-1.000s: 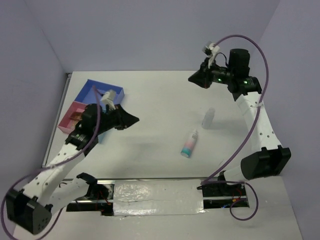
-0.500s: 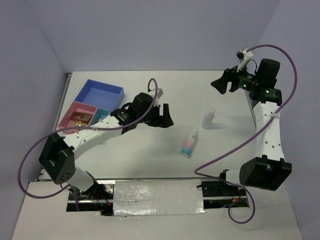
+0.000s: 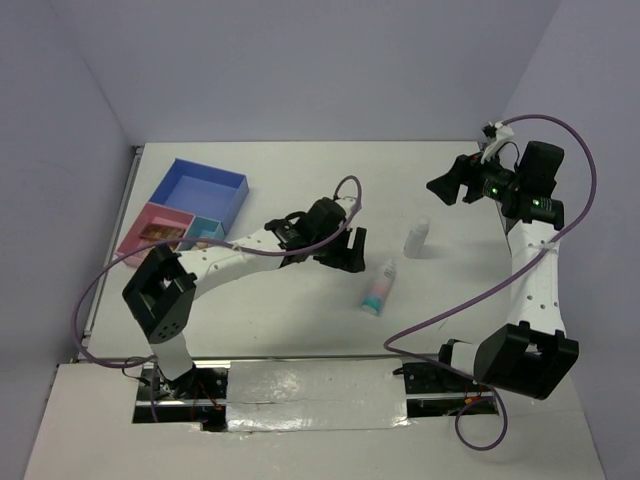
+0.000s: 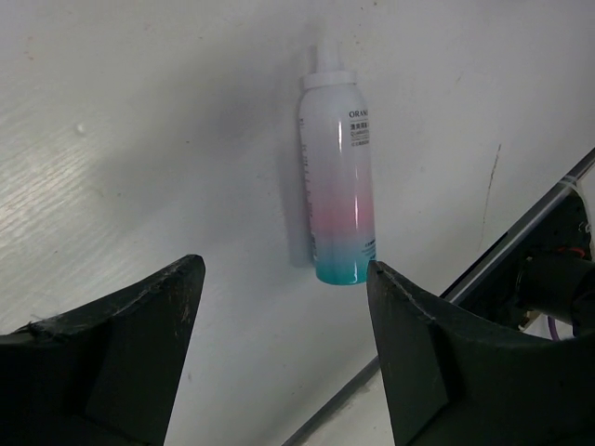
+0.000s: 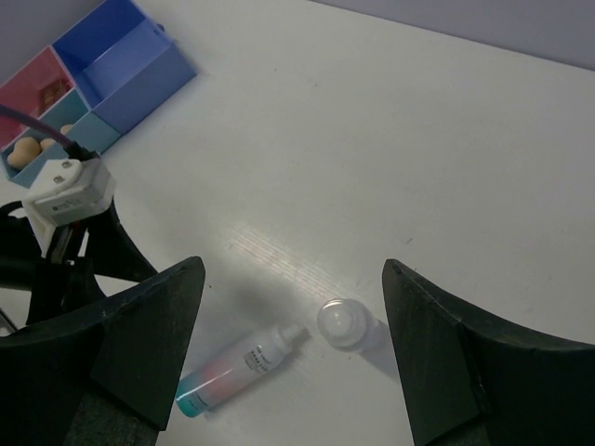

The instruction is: Organize the makeup

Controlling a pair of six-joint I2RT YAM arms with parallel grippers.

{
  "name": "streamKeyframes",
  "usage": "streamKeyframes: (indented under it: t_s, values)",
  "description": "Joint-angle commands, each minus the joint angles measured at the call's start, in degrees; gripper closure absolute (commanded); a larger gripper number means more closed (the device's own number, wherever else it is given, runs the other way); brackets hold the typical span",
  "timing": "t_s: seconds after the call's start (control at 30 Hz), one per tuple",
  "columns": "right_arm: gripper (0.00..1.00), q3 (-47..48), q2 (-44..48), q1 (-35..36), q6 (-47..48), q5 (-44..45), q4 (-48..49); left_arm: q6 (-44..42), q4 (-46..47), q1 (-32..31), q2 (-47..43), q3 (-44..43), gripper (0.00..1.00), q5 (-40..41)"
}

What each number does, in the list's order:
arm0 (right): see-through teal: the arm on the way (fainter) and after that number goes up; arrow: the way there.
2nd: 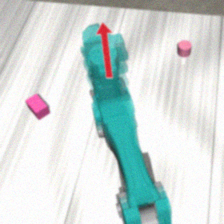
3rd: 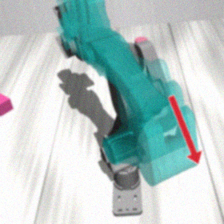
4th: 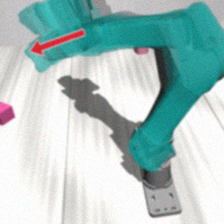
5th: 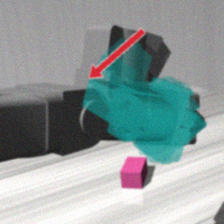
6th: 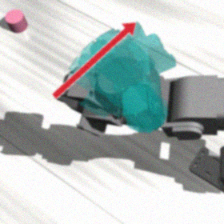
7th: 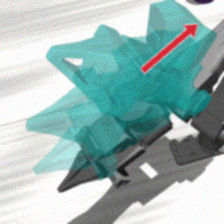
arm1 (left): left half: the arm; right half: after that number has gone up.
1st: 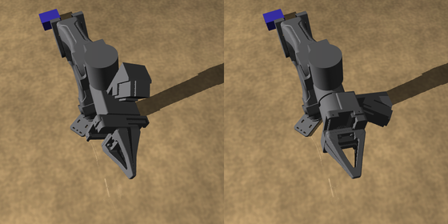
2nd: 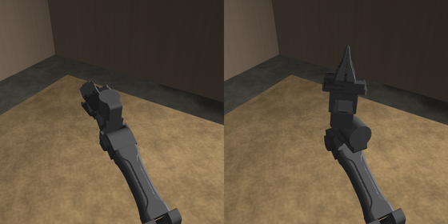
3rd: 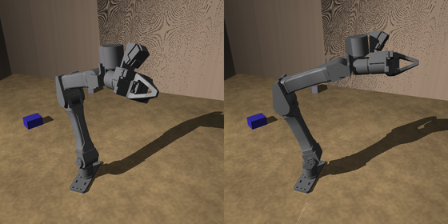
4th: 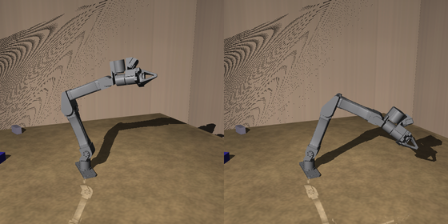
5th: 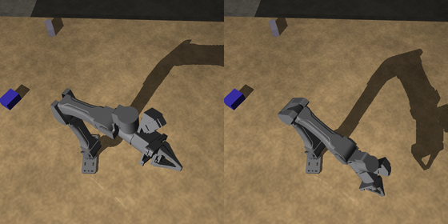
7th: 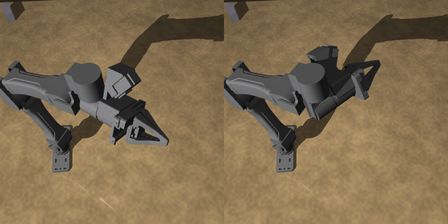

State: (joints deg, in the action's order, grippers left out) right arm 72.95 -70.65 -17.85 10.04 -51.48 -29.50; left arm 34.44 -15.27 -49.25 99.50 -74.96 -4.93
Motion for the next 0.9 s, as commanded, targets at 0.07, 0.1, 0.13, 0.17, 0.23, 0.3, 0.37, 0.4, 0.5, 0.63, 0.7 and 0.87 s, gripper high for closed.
streamKeyframes:
  t_s: [0.07,0.1,0.13,0.17,0.23,0.3,0.37,0.4,0.5,0.63,0.7,0.87]
  values:
    - [0.15,-0.4,1.3,-0.4,-1.5,-0.9,2.9,-2.2,-2.2,-2.6,5.0,-6.2,0.17,1.1]
    - [0.15,-0.3,1.1,-0.4,-1.6,-0.8,2.9,-2.1,-2.7,-2.9,6.0,-7.8,0.16,1.1]
    - [0.15,-0.3,1.0,-0.4,-1.7,-0.6,2.8,-2.0,-3.5,-3.5,7.9,-8.7,0.16,1.1]
    - [0.15,0.0,0.9,-0.6,-1.6,-0.5,2.7,-1.9,-4.2,-3.7,8.9,-9.8,0.16,0.9]
    - [0.15,0.1,0.5,-0.8,-1.8,-0.2,2.7,-1.7,-6.1,-4.7,12.7,-13.6,0.15,2.1]
    - [0.15,0.2,0.0,-1.1,-1.9,-0.2,2.6,-1.7,-9.1,-5.2,15.3,-18.1,0.15,2.5]
    - [0.15,0.2,-0.3,-1.3,-2.1,-0.2,2.6,-1.7,-10.7,-6.1,18.4,-20.6,0.16,3.4]
    - [0.15,0.2,-0.5,-1.5,-2.2,-0.3,2.6,-1.7,-11.4,-6.4,19.2,-22.4,0.16,3.7]
    - [0.15,0.2,-1.1,-1.8,-2.5,-0.4,2.8,-1.7,-14.0,-7.5,22.9,-25.8,0.16,4.7]
    - [0.15,0.6,-1.8,-1.9,-2.7,-0.5,3.0,-1.0,-18.2,-8.2,26.4,-29.3,0.18,9.1]
    - [0.15,1.1,-2.4,-2.0,-3.0,-0.6,3.0,-1.0,-18.8,-8.8,27.5,-30.0,0.2,9.8]
    - [0.15,1.8,-3.6,-2.1,-3.8,-1.0,3.0,-2.0,-20.7,-10.0,30.7,-32.4,0.23,12.2]
